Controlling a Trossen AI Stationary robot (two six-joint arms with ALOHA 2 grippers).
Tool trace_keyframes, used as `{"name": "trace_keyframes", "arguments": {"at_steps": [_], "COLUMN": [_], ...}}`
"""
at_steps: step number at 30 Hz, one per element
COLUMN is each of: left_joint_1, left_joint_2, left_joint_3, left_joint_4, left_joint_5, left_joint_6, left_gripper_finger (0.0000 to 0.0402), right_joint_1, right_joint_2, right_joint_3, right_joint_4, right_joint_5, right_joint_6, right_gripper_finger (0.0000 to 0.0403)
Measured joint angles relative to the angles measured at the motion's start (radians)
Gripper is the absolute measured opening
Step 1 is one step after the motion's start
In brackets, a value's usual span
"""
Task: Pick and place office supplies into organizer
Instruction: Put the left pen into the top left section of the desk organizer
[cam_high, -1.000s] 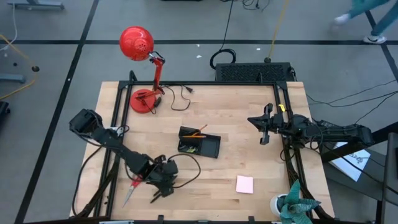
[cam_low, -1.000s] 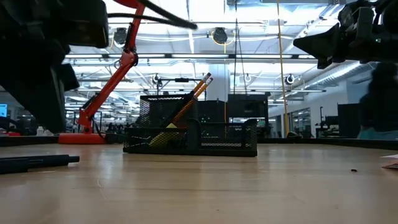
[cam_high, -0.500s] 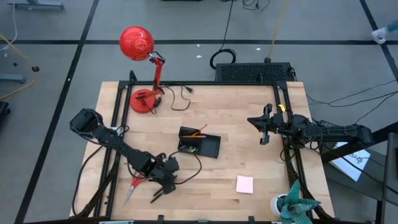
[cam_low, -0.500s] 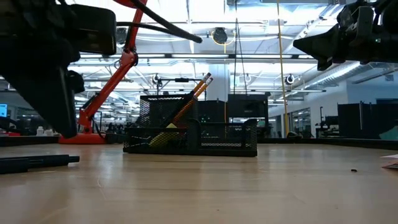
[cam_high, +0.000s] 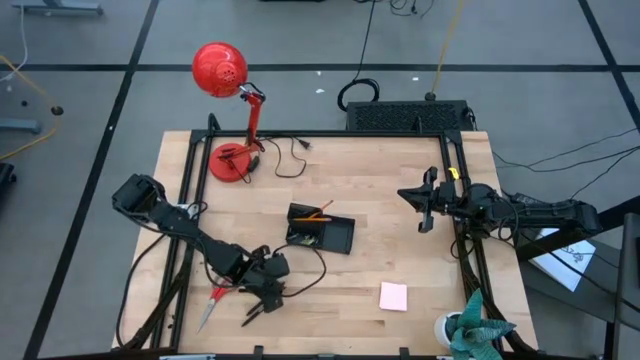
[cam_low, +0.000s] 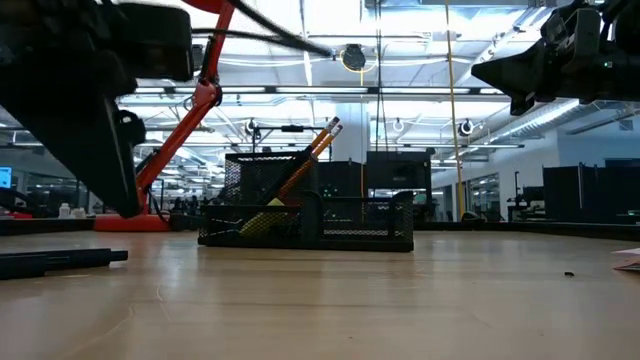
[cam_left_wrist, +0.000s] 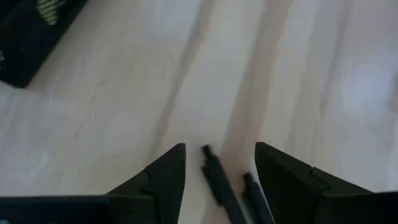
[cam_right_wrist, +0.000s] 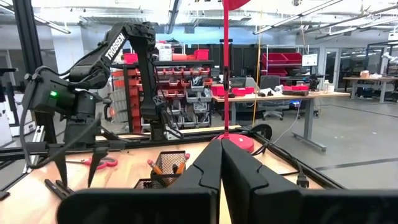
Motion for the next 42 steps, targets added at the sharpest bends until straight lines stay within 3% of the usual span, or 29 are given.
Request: {"name": "trace_keyframes", "arguments": {"at_steps": [11,21,30,42], "left_joint_1": [-0.025,-0.042,-0.055,-0.111], "left_joint_2": [0.0,0.048,0.114,0.123], "left_joint_3": [0.0,-0.001,0.0,0.004], "left_joint_4": [0.011,0.017,0.021,-0.055], "left_joint_5": [-0.108,-0.163,-0.101,-0.102], "left_joint_6": [0.064,-0.072,-0.09,-0.211], "left_gripper_finger": [0.0198,0.0198,0.0198,0.0198], "right_joint_1": [0.0,0.0,0.0,0.0], "right_joint_2": [0.0,0.0,0.0,0.0], "right_joint_3": [0.0,0.0,0.0,0.0], "right_joint_4": [0.0,-0.032,-0.031,-0.031], "right_joint_5": [0.0,0.0,0.0,-0.001], "right_joint_6": [0.024,0.062,0.062,0.074], "right_gripper_finger": [0.0004,0.0004,0.0004,0.0004]}}
